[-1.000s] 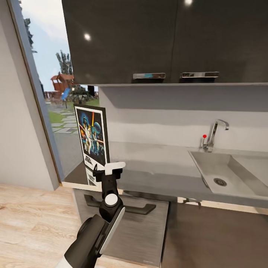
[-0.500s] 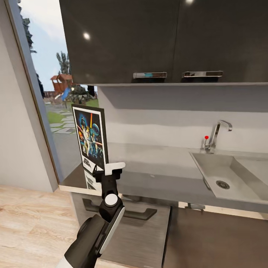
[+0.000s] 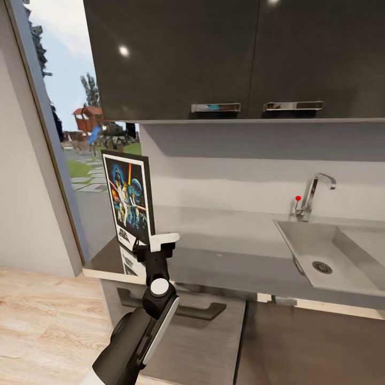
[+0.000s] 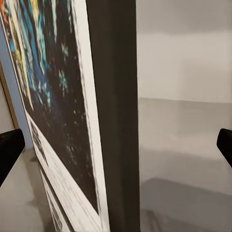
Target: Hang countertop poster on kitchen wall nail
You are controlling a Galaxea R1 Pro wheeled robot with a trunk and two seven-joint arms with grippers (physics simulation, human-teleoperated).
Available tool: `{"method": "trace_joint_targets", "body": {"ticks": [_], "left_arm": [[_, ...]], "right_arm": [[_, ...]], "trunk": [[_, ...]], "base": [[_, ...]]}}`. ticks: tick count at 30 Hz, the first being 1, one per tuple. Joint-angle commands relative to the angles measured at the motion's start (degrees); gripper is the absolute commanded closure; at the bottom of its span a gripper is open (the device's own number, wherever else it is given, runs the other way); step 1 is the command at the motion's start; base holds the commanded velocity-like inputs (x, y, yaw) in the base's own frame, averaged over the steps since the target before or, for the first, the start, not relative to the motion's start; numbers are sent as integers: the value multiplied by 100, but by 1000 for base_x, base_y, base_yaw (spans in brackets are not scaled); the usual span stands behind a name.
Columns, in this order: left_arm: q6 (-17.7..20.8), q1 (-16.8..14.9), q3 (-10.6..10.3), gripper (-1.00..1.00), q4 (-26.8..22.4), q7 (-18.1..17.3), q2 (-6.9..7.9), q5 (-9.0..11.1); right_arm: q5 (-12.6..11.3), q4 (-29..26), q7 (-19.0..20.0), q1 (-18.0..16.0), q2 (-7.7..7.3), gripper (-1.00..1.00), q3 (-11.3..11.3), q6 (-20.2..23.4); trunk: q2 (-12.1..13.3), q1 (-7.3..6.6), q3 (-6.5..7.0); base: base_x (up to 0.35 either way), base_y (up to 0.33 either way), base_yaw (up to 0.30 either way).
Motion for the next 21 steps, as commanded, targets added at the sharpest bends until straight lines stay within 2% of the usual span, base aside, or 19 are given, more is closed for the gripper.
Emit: {"method": "trace_joint_targets", "body": {"ticks": [1,9,11,14,16,21], "left_arm": [[43,-5,-5,-100,-2,27,0,-12],[43,-5,-3,-100,8,73,0,-20],[43,-5,-5,-100,9,182,0,-19],[43,-5,-13,-100,49,591,0,-5],[41,-5,-15,-100,101,719,0,0],[36,-5,-17,-100,192,818,0,4]], "right_arm": [[1,3,-10,-5,0,-100,1,-17],[14,3,-10,-6,0,-100,1,-17],[17,3,-10,-5,0,-100,1,-17],[20,3,-10,-7,0,-100,1,-17],[21,3,-10,-5,0,-100,1,-17],[21,3,-9,-7,0,-100,1,-17]], "trunk": [[-3,0,-6],[-3,0,-6],[-3,0,-6],[-3,0,-6],[-3,0,-6],[-3,0,-6]], "base": [[25,0,0],[8,0,0],[2,0,0],[0,0,0],[0,0,0],[0,0,0]]}}
